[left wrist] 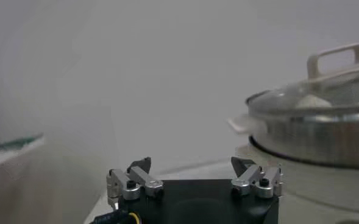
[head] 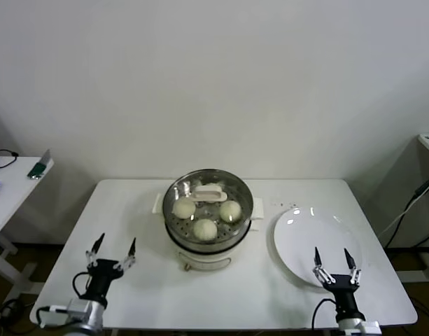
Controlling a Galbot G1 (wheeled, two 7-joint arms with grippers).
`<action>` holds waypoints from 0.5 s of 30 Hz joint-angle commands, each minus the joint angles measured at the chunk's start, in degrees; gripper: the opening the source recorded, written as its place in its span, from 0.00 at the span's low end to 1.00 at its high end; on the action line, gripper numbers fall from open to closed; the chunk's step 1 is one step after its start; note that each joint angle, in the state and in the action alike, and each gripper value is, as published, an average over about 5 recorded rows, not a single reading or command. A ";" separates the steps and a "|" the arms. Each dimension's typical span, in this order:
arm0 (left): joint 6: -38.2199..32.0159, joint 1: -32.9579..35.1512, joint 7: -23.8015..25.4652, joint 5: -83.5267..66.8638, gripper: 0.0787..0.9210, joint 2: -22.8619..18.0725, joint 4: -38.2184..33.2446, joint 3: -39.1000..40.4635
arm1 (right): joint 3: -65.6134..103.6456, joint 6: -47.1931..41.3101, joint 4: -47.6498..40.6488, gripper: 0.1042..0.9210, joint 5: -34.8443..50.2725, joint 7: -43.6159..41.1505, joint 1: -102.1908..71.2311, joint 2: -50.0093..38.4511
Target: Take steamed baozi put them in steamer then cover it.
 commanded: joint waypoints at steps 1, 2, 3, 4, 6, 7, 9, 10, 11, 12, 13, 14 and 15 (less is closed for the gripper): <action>-7.87 3.89 -0.31 -5.40 0.88 -1.81 5.41 -1.00 | -0.49 -0.01 -0.50 0.88 0.18 -0.09 0.26 0.14; -8.06 3.90 -0.21 -5.39 0.88 -1.83 5.46 -0.97 | -0.58 0.01 -0.54 0.88 0.18 -0.07 0.28 0.17; -8.25 3.92 -0.06 -5.38 0.88 -1.85 5.47 -0.95 | -0.67 0.04 -0.58 0.88 0.18 -0.05 0.31 0.20; -8.31 3.93 0.10 -5.37 0.88 -1.86 5.45 -0.96 | -0.75 0.05 -0.60 0.88 0.19 -0.03 0.33 0.22; -8.32 3.95 0.42 -5.36 0.88 -1.86 5.40 -0.97 | -0.87 0.05 -0.59 0.88 0.30 -0.01 0.36 0.22; -8.36 3.95 0.54 -5.34 0.88 -1.86 5.41 -0.97 | -0.91 0.04 -0.59 0.88 0.37 0.00 0.37 0.21; -8.39 3.94 0.64 -5.31 0.88 -1.88 5.43 -0.93 | -0.96 0.04 -0.58 0.88 0.48 0.02 0.39 0.18; -8.42 3.93 0.68 -5.30 0.88 -1.90 5.42 -0.90 | -0.97 0.06 -0.57 0.88 0.51 0.03 0.39 0.19; -8.43 3.91 0.70 -5.28 0.88 -1.93 5.39 -0.88 | -0.97 0.10 -0.57 0.88 0.51 0.05 0.38 0.20; -8.43 3.89 0.72 -5.26 0.88 -1.97 5.35 -0.87 | -0.98 0.14 -0.55 0.88 0.53 0.06 0.36 0.21; -8.42 3.86 0.74 -5.24 0.88 -2.00 5.31 -0.85 | -1.00 0.18 -0.54 0.88 0.55 0.07 0.34 0.23; -8.43 3.84 0.75 -5.23 0.88 -2.03 5.30 -0.85 | -1.00 0.20 -0.53 0.88 0.55 0.08 0.32 0.23; -8.42 3.82 0.75 -5.22 0.88 -2.05 5.28 -0.84 | -1.02 0.22 -0.52 0.88 0.57 0.09 0.31 0.23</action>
